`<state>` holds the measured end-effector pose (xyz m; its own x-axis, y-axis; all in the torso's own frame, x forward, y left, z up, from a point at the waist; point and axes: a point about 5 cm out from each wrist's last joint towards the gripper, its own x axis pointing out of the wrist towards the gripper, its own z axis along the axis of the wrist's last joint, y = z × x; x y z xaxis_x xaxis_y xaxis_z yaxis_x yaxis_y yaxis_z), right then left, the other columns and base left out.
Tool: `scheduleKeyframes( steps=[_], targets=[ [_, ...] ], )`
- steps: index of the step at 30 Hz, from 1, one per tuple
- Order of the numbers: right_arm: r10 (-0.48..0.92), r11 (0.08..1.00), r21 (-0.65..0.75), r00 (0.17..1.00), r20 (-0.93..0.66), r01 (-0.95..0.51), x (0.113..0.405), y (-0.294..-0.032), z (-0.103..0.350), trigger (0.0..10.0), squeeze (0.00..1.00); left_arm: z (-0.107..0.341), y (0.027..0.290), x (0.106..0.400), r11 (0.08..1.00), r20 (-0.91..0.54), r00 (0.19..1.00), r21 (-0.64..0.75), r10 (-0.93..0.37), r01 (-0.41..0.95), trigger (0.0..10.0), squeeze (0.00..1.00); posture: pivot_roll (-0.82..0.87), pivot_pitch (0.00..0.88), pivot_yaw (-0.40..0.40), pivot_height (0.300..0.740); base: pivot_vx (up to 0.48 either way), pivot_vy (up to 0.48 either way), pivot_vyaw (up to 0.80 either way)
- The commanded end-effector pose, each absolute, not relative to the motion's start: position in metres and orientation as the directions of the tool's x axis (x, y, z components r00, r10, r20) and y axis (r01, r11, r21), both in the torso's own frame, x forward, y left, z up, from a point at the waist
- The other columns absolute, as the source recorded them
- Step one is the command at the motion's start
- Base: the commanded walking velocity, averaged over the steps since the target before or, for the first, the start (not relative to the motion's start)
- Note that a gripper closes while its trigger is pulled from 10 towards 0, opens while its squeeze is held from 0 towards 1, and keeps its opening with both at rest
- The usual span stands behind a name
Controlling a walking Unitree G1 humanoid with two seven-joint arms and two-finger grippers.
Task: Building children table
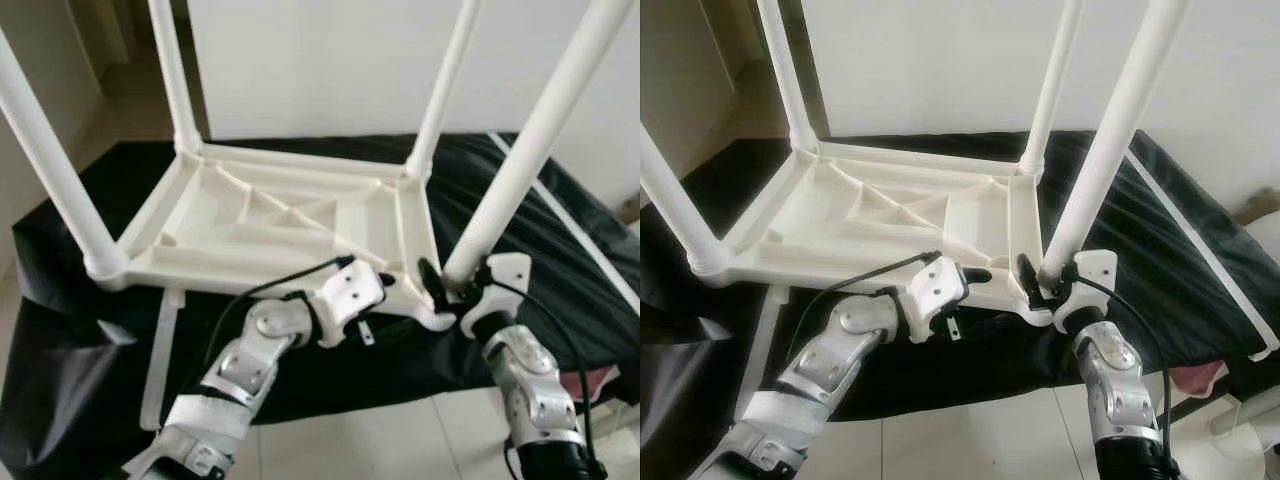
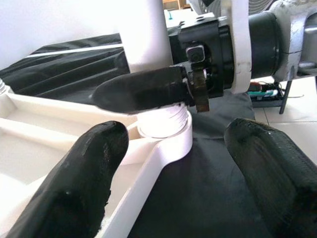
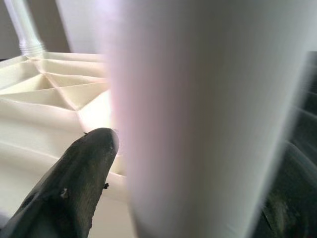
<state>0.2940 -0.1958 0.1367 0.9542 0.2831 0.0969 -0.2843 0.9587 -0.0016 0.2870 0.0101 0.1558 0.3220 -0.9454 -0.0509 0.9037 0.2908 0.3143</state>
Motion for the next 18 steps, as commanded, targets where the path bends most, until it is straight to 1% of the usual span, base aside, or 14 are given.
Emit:
scheduleKeyframes(
  steps=[1, 4, 6, 7, 9, 14, 15, 18],
  targets=[
    [0.372, 0.928, -0.044, 0.925, 0.077, -0.369, 0.299, -0.196, 0.139, 10.0, 0.00, 0.158, 0.010, 0.291, 0.332, -0.033, 0.360, 0.318, -0.932, 0.888, 10.0, 0.00, 0.03, 0.000, -0.032, 0.740, 0.000, 0.000, 0.00],
    [0.399, 0.917, -0.051, 0.914, 0.068, -0.396, 0.300, -0.197, 0.140, 10.0, 0.00, 0.158, 0.010, 0.291, 0.332, -0.032, 0.360, 0.318, -0.932, 0.888, 10.0, 0.00, 0.03, 0.000, -0.032, 0.740, 0.000, 0.000, 0.00],
    [0.459, 0.888, -0.066, 0.887, 0.045, -0.456, 0.303, -0.198, 0.142, 10.0, 0.00, 0.159, 0.011, 0.292, 0.333, -0.031, 0.362, 0.322, -0.932, 0.886, 10.0, 0.00, 0.04, 0.000, -0.035, 0.740, 0.000, 0.000, 0.00],
    [0.459, 0.888, -0.066, 0.887, 0.045, -0.456, 0.303, -0.198, 0.142, 10.0, 0.00, 0.159, 0.011, 0.292, 0.333, -0.031, 0.362, 0.322, -0.932, 0.886, 10.0, 0.00, 0.04, 0.000, -0.035, 0.740, 0.000, 0.000, 0.00],
    [0.499, 0.863, -0.094, 0.867, 0.001, -0.496, 0.306, -0.201, 0.139, 10.0, 0.00, 0.160, 0.012, 0.294, 0.339, -0.029, 0.368, 0.326, -0.929, 0.882, 10.0, 0.00, 0.05, 0.000, -0.038, 0.740, 0.000, 0.000, 0.00],
    [0.543, 0.834, -0.093, 0.839, -0.043, -0.545, 0.307, -0.203, 0.132, 10.0, 0.00, 0.161, 0.013, 0.294, 0.345, -0.026, 0.373, 0.330, -0.927, 0.879, 10.0, 0.00, 0.05, 0.000, -0.040, 0.740, 0.000, 0.000, 0.00],
    [0.553, 0.826, -0.091, 0.831, -0.049, -0.556, 0.307, -0.204, 0.130, 4.0, 0.00, 0.162, 0.013, 0.294, 0.346, -0.025, 0.375, 0.331, -0.927, 0.878, 10.0, 0.00, 0.06, 0.000, -0.042, 0.740, 0.000, 0.000, 0.00],
    [0.560, 0.822, -0.091, 0.827, -0.052, -0.562, 0.307, -0.205, 0.129, 4.0, 0.00, 0.162, 0.013, 0.294, 0.347, -0.025, 0.376, 0.331, -0.926, 0.878, 10.0, 0.00, 0.06, 0.000, -0.042, 0.740, 0.000, 0.000, 0.00]
  ],
)
